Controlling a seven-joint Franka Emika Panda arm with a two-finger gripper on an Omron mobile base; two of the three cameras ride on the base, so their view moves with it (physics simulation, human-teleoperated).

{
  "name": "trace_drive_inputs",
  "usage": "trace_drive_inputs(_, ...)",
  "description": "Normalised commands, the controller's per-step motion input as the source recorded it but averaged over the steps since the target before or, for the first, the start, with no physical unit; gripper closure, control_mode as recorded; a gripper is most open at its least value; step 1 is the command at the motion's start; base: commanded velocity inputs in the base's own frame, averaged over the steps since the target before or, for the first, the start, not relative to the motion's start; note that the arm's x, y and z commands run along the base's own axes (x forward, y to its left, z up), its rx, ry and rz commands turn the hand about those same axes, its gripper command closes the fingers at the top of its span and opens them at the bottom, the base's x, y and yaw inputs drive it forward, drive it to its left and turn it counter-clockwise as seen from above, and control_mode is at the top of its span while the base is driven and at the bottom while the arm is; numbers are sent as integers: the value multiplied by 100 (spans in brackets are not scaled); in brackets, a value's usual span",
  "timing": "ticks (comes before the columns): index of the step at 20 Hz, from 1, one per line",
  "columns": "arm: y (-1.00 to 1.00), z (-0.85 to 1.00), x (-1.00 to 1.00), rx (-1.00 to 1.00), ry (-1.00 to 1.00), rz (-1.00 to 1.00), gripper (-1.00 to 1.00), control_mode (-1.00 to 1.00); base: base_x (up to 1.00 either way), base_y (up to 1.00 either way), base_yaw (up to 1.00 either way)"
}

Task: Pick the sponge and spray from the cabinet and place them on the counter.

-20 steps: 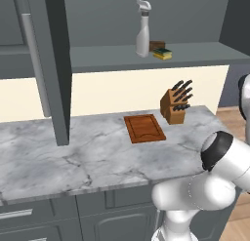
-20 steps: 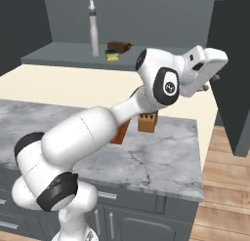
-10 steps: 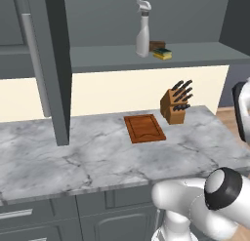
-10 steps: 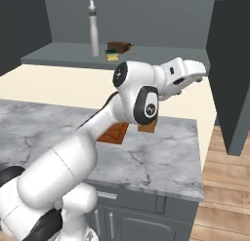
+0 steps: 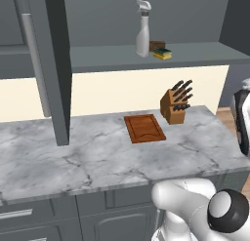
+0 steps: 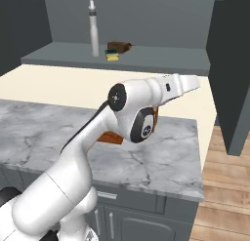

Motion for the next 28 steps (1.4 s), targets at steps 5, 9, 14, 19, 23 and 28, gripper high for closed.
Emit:
trace_drive_inputs(5, 18, 7, 1, 14, -17, 7, -100, -100, 0, 0, 0)
trace_drive_inputs(9, 37, 14, 0, 13, -16, 6, -100, -100, 0, 0, 0)
trace_drive_inputs(14, 14, 14, 2, 2, -3, 0, -100, -100, 0, 0, 0)
trace_drive_inputs(19, 27, 71, -14, 13, 19, -5, -100, -100, 0, 0, 0)
trace_drive_inputs(23, 19, 70, -22, 15, 30, -3, -100, -100, 0, 0, 0)
trace_drive_inputs(28, 27, 35, -63, 21, 32, 0, -100, -100, 0, 0, 0)
